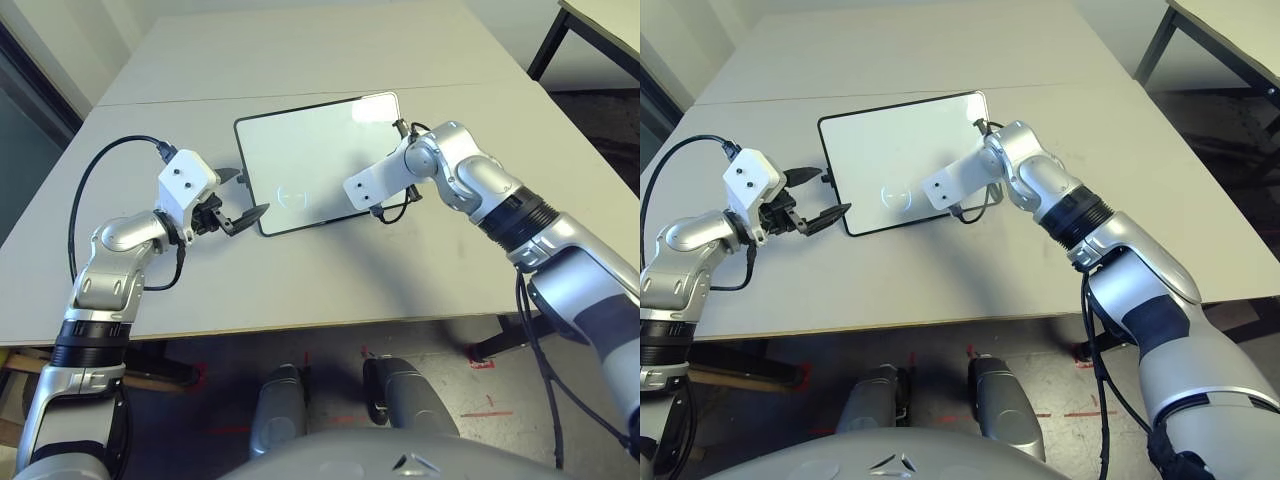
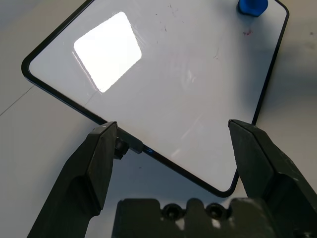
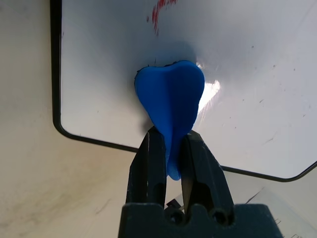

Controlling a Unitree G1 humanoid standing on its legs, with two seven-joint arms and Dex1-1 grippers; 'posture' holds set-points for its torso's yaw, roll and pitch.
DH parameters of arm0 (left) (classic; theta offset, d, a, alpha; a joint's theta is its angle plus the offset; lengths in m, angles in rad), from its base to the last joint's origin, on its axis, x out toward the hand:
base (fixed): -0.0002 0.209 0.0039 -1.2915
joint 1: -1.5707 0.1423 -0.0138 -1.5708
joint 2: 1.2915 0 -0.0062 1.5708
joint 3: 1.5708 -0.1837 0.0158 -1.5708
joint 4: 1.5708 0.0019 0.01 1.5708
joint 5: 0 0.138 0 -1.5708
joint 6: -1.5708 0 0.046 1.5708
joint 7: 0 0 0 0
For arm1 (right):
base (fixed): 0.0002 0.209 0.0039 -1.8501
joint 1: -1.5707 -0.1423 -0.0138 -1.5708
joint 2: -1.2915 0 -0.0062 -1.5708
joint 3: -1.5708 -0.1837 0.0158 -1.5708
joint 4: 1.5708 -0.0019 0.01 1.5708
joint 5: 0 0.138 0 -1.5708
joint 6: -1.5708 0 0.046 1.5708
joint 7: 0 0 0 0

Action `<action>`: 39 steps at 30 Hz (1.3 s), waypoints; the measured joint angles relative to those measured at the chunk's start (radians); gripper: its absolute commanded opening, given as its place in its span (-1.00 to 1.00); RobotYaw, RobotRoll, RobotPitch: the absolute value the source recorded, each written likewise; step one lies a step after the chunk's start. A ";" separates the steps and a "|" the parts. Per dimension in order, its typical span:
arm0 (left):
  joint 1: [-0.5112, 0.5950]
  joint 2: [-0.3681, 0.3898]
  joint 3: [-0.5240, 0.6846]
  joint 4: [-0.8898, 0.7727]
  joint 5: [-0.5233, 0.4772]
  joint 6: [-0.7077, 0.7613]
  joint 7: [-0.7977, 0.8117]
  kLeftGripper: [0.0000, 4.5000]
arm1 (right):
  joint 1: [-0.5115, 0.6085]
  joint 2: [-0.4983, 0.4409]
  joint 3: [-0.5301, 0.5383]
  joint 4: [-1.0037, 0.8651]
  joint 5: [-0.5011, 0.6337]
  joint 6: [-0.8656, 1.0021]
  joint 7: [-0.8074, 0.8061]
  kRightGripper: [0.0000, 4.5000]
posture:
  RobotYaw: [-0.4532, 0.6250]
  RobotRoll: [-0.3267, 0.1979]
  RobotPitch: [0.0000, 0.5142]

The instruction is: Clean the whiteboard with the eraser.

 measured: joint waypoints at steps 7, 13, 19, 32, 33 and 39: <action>-0.011 0.001 0.000 0.000 0.000 0.003 -0.007 1.00 | 0.017 0.042 -0.001 0.010 -0.036 0.026 -0.067 -0.90 | -0.25 0.25 -0.66; -0.011 0.002 0.000 -0.004 0.000 0.015 -0.007 1.00 | 0.028 0.060 -0.001 0.029 -0.054 0.027 -0.106 -0.90 | -0.25 0.25 -0.64; -0.011 0.003 0.000 -0.013 -0.001 0.029 -0.007 1.00 | 0.042 0.086 -0.002 0.045 -0.072 0.032 -0.131 -0.90 | -0.25 0.25 -0.64; -0.010 0.003 0.000 -0.043 -0.001 0.051 -0.006 1.00 | 0.114 0.117 0.018 -0.058 -0.073 0.015 -0.068 -0.90 | -0.23 0.25 -0.64; -0.009 0.003 0.000 -0.044 -0.001 0.054 -0.006 1.00 | 0.121 0.118 0.023 -0.069 -0.073 0.012 -0.060 -0.90 | -0.23 0.25 -0.63; -0.006 0.003 0.000 -0.048 -0.001 0.059 -0.004 1.00 | 0.133 0.118 0.024 -0.083 -0.074 -0.002 -0.048 -0.90 | -0.24 0.25 -0.65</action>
